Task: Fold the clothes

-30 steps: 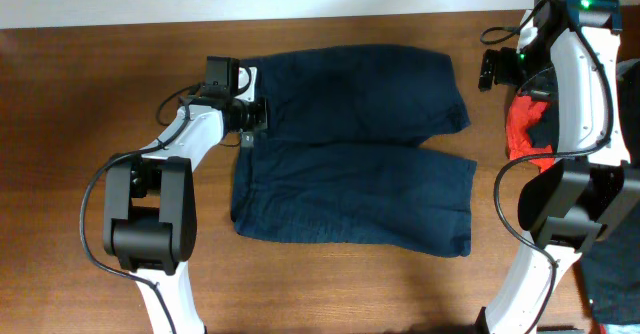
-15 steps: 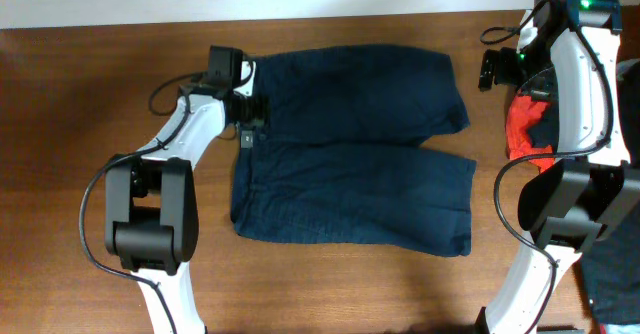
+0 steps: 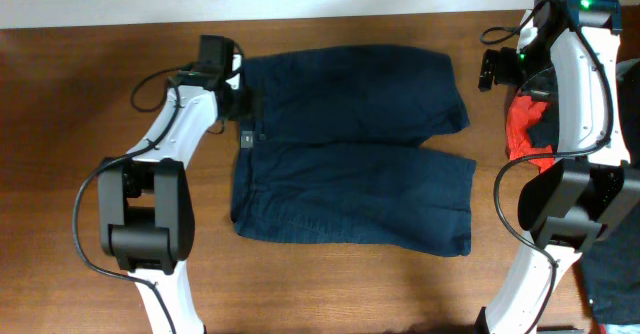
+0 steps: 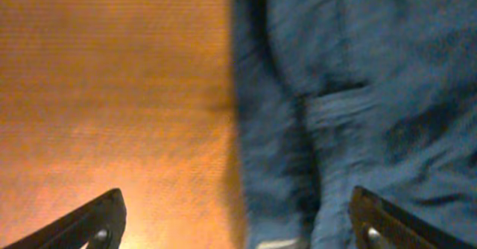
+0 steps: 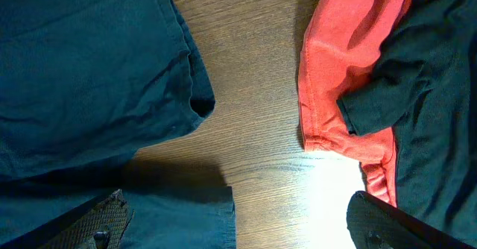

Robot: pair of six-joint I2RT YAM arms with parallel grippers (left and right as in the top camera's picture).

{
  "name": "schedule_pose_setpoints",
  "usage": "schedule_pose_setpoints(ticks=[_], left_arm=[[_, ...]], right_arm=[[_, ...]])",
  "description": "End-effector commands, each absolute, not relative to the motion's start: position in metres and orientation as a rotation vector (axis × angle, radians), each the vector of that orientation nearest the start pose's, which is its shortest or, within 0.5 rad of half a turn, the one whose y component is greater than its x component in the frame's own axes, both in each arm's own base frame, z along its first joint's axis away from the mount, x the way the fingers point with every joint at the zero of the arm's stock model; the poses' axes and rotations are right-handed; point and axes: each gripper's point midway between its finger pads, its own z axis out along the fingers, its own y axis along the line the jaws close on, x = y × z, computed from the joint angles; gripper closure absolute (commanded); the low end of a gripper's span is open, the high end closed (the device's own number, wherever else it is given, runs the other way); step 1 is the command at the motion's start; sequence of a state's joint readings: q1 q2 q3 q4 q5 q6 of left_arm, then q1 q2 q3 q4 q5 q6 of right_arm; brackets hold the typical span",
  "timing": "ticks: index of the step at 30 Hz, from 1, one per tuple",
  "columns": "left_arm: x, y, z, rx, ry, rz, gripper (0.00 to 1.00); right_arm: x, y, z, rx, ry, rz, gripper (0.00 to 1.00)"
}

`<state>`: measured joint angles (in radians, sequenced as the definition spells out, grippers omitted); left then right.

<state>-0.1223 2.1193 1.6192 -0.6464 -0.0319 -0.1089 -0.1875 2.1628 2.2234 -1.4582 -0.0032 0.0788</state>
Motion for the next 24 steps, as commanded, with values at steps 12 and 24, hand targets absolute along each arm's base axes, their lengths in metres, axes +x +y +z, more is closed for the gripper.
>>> schedule_pose_setpoints(ticks=[12, 24], left_arm=[[0.425, -0.028, 0.152, -0.162, 2.773, -0.354, 0.01], [0.306, -0.034, 0.194, -0.215, 2.876, -0.385, 0.01]], right_arm=[[0.443, -0.087, 0.17, 0.411, 2.927, -0.028, 0.01], [0.384, -0.07, 0.173, 0.555, 3.129, 0.03, 0.43]])
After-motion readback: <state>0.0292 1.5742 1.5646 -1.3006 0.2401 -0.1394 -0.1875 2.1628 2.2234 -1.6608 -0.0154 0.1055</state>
